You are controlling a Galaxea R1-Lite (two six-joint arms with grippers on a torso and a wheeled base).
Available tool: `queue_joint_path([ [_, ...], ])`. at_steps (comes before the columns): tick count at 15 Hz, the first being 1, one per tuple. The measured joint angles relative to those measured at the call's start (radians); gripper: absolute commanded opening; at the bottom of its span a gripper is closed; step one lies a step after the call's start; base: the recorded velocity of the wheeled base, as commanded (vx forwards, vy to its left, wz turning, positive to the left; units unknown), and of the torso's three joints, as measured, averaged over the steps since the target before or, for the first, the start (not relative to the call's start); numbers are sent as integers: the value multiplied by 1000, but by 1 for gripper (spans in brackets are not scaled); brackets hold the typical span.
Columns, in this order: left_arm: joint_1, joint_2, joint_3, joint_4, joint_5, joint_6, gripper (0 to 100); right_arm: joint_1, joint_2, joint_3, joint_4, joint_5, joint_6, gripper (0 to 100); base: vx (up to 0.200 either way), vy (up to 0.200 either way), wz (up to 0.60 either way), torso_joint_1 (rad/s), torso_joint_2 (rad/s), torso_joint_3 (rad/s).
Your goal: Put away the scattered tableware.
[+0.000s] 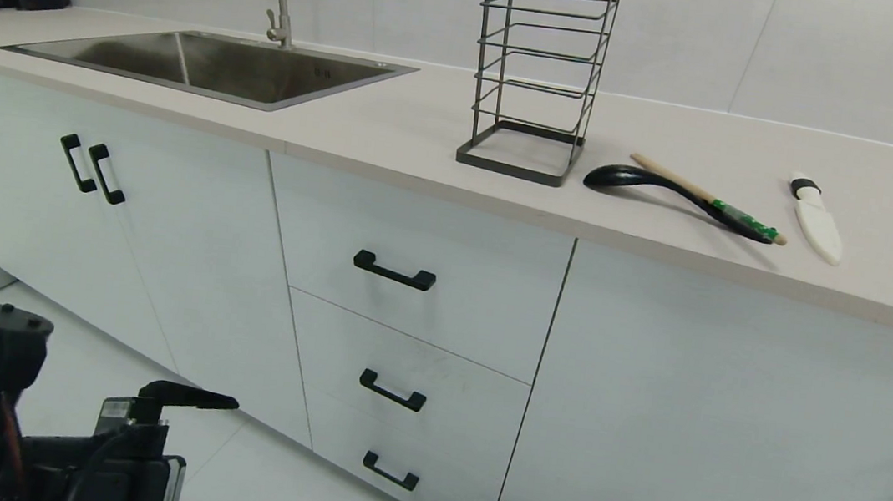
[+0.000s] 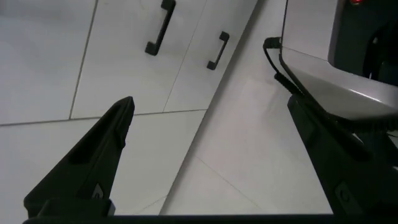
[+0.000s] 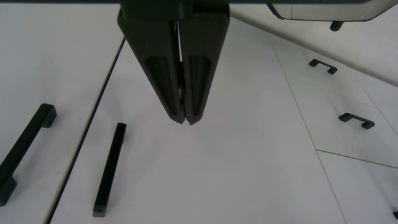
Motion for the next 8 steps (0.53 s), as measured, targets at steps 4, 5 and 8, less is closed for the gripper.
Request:
queue_joint_path([
  [4, -30, 172, -104, -4, 4, 151, 100, 0, 0, 0, 0, 0, 0, 0, 0, 0, 0, 0, 0, 0],
  [5, -35, 225, -128, -8, 7, 178, 100, 0, 0, 0, 0, 0, 0, 0, 0, 0, 0, 0, 0, 0],
  [8, -41, 392, -166, -117, 29, 202, 100, 0, 0, 0, 0, 0, 0, 0, 0, 0, 0, 0, 0, 0],
])
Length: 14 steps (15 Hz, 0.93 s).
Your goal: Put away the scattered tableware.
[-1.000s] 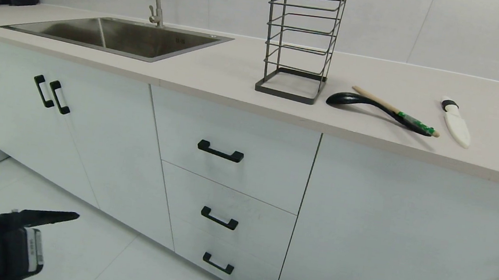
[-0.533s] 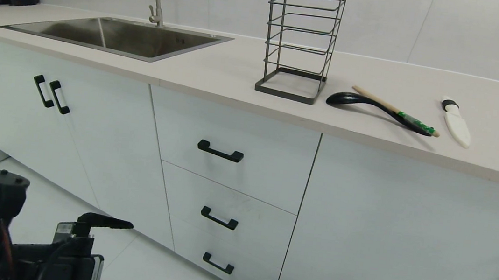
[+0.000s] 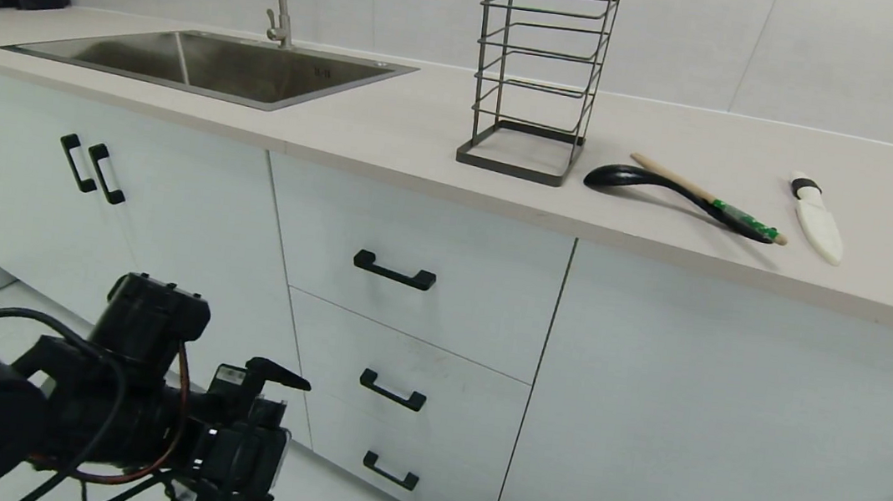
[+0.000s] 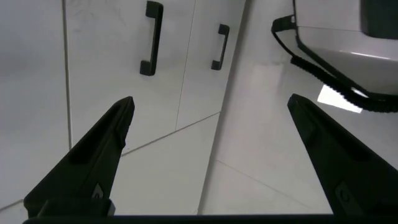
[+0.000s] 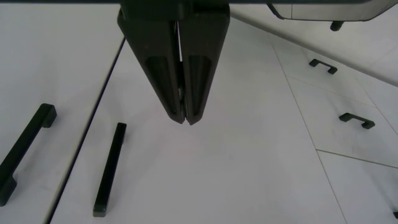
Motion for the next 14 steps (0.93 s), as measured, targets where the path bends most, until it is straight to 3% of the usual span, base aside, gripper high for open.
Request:
queue_joint_path([
  [6, -14, 334, -115, -241, 10, -1, 100, 0, 0, 0, 0, 0, 0, 0, 0, 0, 0, 0, 0, 0],
  [14, -60, 502, -232, -263, 28, -32, 100, 0, 0, 0, 0, 0, 0, 0, 0, 0, 0, 0, 0, 0],
])
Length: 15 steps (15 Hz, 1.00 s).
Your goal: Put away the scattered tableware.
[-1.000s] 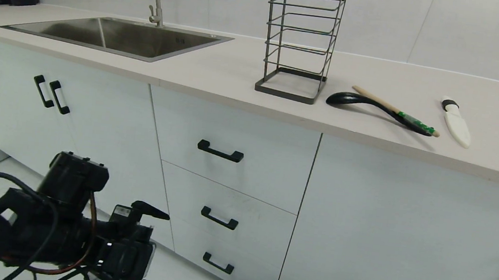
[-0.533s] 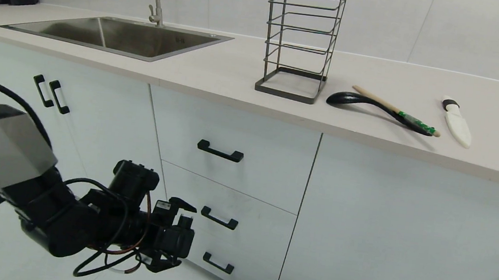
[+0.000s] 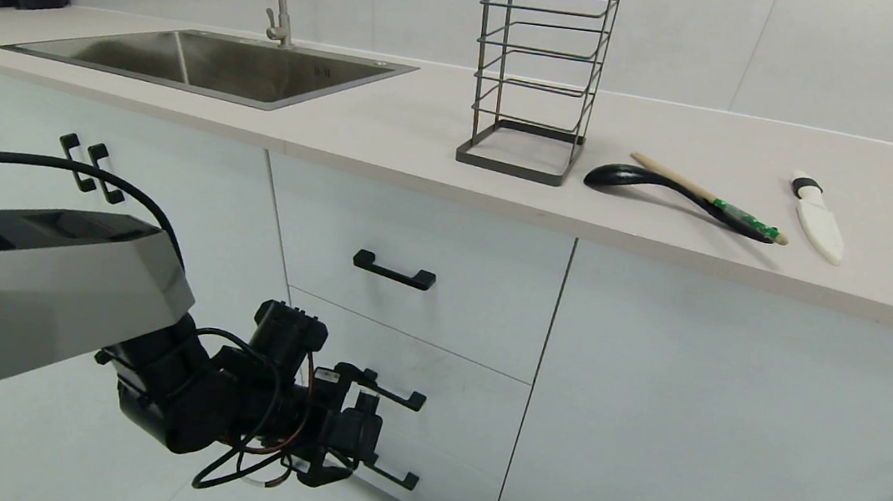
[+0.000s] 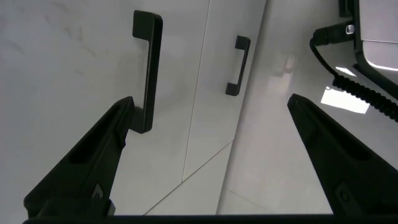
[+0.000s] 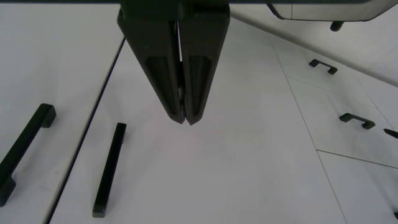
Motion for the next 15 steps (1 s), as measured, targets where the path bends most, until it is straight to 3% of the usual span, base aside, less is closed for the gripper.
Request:
queue_joint_path([
  [15, -5, 185, -190, -1, 1, -15, 100, 0, 0, 0, 0, 0, 0, 0, 0, 0, 0, 0, 0, 0],
])
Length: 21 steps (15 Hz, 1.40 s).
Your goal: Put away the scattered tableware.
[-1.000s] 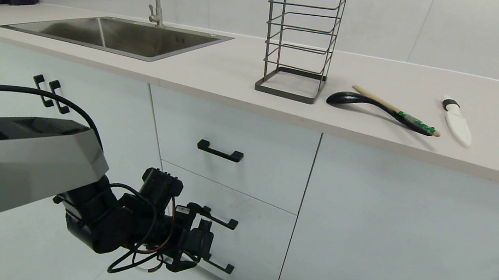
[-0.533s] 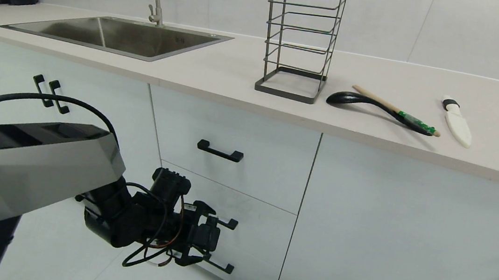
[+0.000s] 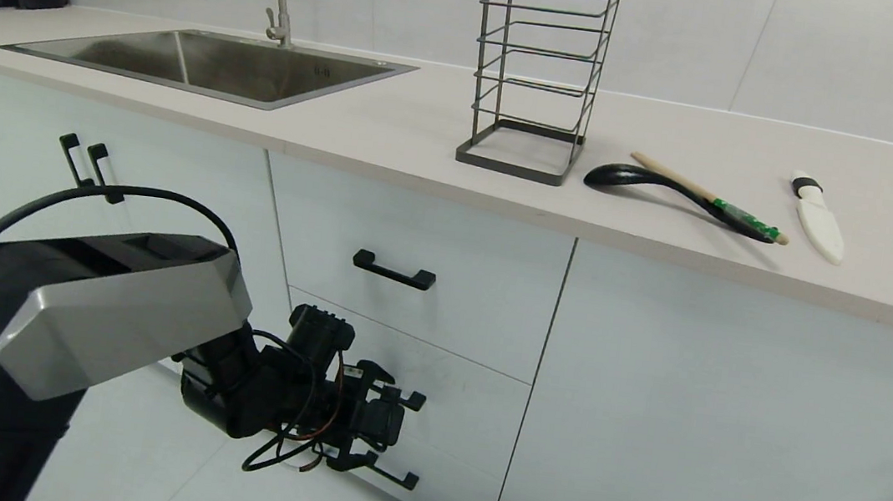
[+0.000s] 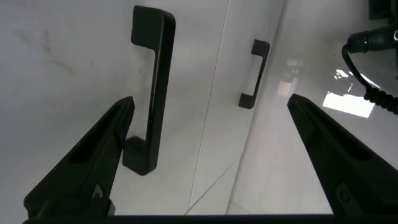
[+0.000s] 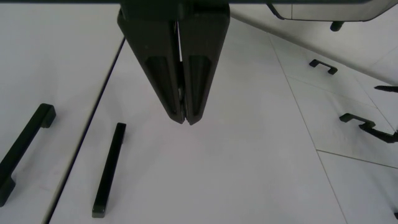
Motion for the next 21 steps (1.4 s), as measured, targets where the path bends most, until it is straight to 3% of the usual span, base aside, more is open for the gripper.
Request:
queue_joint_path([
  [6, -9, 42, 8, -9, 20, 11, 100, 0, 0, 0, 0, 0, 0, 0, 0, 0, 0, 0, 0, 0],
  [17, -23, -12, 150, -24, 24, 2, 100, 0, 0, 0, 0, 0, 0, 0, 0, 0, 0, 0, 0, 0],
  [21, -27, -155, 262, -24, 26, -5, 100, 0, 0, 0, 0, 0, 0, 0, 0, 0, 0, 0, 0, 0],
])
